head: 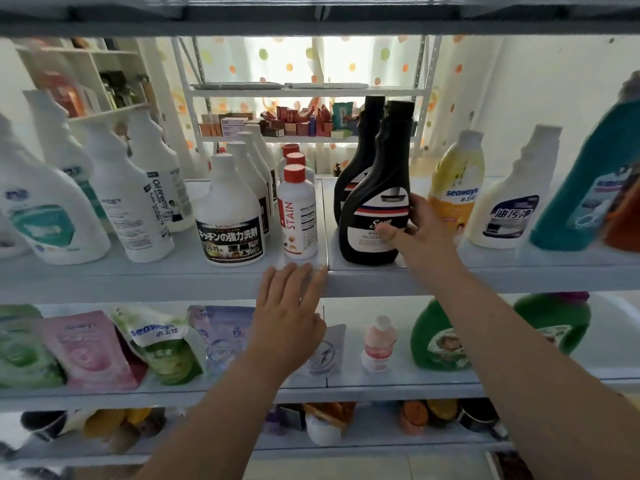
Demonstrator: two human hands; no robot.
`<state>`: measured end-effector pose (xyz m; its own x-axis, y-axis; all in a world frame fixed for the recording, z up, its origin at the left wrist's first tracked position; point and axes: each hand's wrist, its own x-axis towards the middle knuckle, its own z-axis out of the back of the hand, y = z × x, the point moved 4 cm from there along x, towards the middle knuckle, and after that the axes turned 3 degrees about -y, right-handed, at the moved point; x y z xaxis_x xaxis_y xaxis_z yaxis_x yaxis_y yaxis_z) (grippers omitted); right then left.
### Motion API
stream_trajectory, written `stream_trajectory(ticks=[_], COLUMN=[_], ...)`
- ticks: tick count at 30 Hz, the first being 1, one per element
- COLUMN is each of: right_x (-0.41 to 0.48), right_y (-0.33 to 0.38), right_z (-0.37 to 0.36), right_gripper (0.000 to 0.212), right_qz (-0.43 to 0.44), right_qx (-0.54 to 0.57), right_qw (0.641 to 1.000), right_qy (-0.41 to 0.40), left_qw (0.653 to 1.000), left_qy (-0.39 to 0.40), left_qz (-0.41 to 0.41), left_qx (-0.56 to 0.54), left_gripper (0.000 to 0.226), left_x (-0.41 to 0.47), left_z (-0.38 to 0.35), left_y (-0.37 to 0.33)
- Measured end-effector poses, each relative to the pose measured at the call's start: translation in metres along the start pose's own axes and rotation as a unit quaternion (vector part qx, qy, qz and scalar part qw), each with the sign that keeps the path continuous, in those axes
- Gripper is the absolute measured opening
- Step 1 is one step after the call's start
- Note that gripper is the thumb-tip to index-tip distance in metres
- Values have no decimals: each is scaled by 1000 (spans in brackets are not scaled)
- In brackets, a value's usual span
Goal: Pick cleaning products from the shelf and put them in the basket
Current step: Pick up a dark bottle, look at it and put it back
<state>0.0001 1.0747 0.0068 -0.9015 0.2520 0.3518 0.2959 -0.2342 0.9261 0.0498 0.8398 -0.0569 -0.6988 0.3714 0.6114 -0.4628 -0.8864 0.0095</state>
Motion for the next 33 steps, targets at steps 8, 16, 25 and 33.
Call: stream_trajectory(ticks=[8, 16, 25, 33], right_x=[-3, -20, -87, -82], right_y=[-2, 15, -11, -15], right_z=[-9, -14, 25, 115], right_gripper=[59, 59, 50, 45], right_qz=[39, 60, 106, 118], right_qx=[-66, -153, -484, -533], right_qw=[997, 986, 868, 837], right_qy=[-13, -11, 39, 20], left_qw=[1000, 999, 997, 992], left_qy=[-20, -30, -69, -95], left_qz=[8, 25, 21, 69], left_qx=[13, -17, -28, -54], left_gripper=[81, 81, 79, 64], left_x=[0, 0, -1, -2], left_z=[-7, -6, -11, -13], left_y=[-4, -6, -4, -16])
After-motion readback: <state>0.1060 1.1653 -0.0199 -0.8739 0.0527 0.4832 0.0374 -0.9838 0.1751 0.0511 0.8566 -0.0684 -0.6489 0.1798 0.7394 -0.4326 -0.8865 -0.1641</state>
